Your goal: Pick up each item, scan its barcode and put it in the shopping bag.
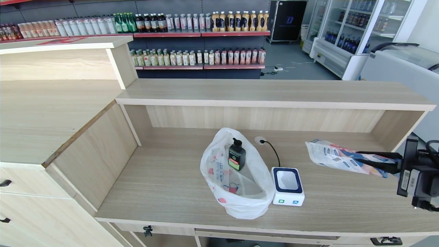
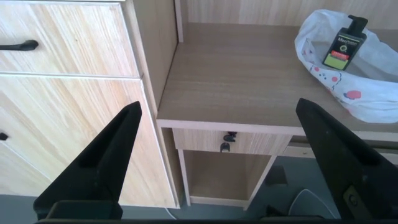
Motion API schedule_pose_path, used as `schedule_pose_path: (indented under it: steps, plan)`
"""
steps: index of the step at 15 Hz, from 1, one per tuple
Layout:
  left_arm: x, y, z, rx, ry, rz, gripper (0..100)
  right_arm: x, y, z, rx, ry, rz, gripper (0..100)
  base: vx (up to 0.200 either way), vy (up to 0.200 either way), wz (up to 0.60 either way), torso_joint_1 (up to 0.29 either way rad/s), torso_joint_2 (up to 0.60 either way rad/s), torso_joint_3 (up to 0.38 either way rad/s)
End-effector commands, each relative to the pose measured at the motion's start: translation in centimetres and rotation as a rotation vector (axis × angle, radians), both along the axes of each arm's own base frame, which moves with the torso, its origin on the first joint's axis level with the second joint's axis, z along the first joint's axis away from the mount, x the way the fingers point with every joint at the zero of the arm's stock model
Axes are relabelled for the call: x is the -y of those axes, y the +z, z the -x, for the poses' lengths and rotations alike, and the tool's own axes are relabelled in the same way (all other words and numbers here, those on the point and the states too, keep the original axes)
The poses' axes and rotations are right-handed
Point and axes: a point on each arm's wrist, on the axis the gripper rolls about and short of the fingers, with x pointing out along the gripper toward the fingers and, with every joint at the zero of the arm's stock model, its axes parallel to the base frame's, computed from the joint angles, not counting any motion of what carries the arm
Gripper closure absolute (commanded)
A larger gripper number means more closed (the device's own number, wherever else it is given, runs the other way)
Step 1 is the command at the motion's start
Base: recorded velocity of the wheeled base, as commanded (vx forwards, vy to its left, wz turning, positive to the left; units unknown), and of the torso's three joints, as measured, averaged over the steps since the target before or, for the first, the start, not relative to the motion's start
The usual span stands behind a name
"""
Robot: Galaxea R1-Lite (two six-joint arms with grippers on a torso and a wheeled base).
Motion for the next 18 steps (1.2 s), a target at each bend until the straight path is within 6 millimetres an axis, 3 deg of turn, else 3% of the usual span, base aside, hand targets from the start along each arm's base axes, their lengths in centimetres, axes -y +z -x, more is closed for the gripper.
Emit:
schedule_pose_path:
  steps: [1, 5, 9, 14, 18]
  plan:
    - [0.0, 0.0, 0.0, -0.001, 0.001, 0.000, 0, 0.1, -2.1, -0.9, -0.027, 0.074, 0.039, 100, 0.000, 0.000, 0.00, 0.000, 0.00, 0.000]
    - [0.0, 0.0, 0.0, -0.001, 0.001, 0.000, 0, 0.2, -4.7, -1.8, -0.053, 0.141, 0.092, 100, 0.000, 0.000, 0.00, 0.000, 0.00, 0.000]
    - [0.0, 0.0, 0.0, -0.001, 0.001, 0.000, 0, 0.2, -6.3, -4.4, -0.057, 0.185, 0.112, 100, 0.000, 0.000, 0.00, 0.000, 0.00, 0.000]
    - [0.0, 0.0, 0.0, -0.001, 0.001, 0.000, 0, -1.5, -6.5, -7.1, -0.025, 0.254, 0.112, 100, 0.000, 0.000, 0.00, 0.000, 0.00, 0.000]
    - [0.0, 0.0, 0.0, -0.001, 0.001, 0.000, 0, -4.2, -6.7, -9.3, -0.050, 0.330, 0.076, 100, 0.000, 0.000, 0.00, 0.000, 0.00, 0.000]
